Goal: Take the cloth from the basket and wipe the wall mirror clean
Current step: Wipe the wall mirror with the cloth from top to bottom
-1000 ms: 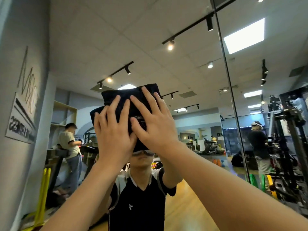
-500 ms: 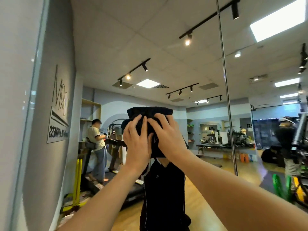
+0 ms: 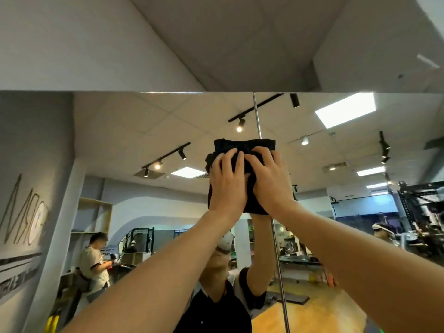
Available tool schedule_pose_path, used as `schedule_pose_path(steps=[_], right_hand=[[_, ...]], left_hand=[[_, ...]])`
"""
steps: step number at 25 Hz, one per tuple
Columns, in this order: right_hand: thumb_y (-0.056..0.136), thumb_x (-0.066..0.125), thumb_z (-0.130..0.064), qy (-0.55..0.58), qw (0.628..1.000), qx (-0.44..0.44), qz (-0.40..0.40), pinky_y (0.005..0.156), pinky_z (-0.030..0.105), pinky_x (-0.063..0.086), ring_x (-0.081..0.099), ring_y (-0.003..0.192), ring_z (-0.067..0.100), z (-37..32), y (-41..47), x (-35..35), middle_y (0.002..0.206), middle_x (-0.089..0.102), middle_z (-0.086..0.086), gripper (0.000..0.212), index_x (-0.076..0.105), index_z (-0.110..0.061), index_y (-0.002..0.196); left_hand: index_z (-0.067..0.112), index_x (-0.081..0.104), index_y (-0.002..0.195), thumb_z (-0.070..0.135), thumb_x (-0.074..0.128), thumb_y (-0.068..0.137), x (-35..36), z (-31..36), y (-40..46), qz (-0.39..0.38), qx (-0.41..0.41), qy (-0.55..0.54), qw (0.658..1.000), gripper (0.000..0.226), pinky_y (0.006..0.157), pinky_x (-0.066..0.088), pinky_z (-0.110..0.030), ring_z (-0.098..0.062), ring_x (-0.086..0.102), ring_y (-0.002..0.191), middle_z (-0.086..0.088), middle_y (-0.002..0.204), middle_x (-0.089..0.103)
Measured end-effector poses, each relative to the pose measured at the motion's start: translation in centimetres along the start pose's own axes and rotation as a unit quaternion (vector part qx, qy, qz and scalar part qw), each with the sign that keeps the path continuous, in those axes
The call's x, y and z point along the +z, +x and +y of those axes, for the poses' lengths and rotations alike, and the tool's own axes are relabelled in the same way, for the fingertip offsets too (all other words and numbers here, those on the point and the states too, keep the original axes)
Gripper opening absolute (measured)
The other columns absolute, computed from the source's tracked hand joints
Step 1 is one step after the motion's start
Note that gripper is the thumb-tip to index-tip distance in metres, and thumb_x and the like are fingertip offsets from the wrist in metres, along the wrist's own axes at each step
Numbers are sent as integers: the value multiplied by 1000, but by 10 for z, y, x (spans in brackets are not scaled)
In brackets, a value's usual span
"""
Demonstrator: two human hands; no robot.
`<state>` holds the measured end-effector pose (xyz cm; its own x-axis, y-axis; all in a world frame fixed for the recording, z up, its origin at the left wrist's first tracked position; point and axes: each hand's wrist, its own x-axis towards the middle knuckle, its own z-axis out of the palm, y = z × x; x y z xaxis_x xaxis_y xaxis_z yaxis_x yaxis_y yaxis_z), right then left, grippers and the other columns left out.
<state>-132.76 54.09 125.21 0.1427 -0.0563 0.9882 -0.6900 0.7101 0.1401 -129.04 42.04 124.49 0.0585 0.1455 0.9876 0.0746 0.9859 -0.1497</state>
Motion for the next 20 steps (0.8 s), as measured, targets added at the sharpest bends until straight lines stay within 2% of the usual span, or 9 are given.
schedule_pose_path(steps=[1,3,4,6,9,11,15,20], right_hand=[[89,71,-13,5,1000,14,8,102,55,51,52,128,39,9,2,3,145,55,15,50,62,-15,138],[100,45,-32,33,998,50,7,117,54,38,39,145,37,10,-10,4,160,43,13,54,51,-19,152],[101,31,-39,50,997,65,-9,123,52,29,30,152,35,12,-16,4,166,34,11,61,42,-21,158],[100,18,-43,56,996,64,-30,128,49,19,18,158,33,21,-15,6,171,22,10,67,30,-22,163],[101,16,-46,29,999,30,-16,127,50,22,21,157,35,46,34,11,171,24,11,67,31,-24,163],[104,17,-47,27,999,3,-20,126,50,27,22,156,34,71,75,12,171,23,9,64,31,-27,163],[110,27,-42,42,998,-34,-35,122,50,33,22,156,31,119,146,4,171,21,7,53,31,-29,162],[109,27,-40,47,997,-55,-29,114,47,39,31,149,30,158,187,-3,165,30,5,51,38,-30,158]], left_hand=[[8,43,152,27,45,105,12,5,8,1,6,15,1000,50,111,46,-57,-36,35,145,-13,158,39],[10,45,152,29,43,107,21,4,14,1,32,23,999,49,114,43,-56,-35,32,147,-12,159,40],[10,47,151,29,43,107,25,4,18,3,51,26,998,48,115,42,-56,-35,32,147,-12,159,41],[10,50,149,31,37,108,30,6,29,10,73,34,997,48,116,41,-55,-36,34,146,-12,157,44],[13,54,147,37,26,107,37,15,71,31,29,30,999,54,117,38,-55,-36,36,144,-12,157,45],[18,53,148,38,27,108,46,22,106,38,-7,34,999,51,117,35,-54,-34,34,144,-10,158,43],[24,50,148,35,31,111,62,43,175,30,-31,57,997,43,118,30,-53,-33,31,145,-6,161,36],[24,52,144,37,30,110,80,63,219,31,-42,70,996,43,114,33,-51,-35,36,140,-5,153,42]])
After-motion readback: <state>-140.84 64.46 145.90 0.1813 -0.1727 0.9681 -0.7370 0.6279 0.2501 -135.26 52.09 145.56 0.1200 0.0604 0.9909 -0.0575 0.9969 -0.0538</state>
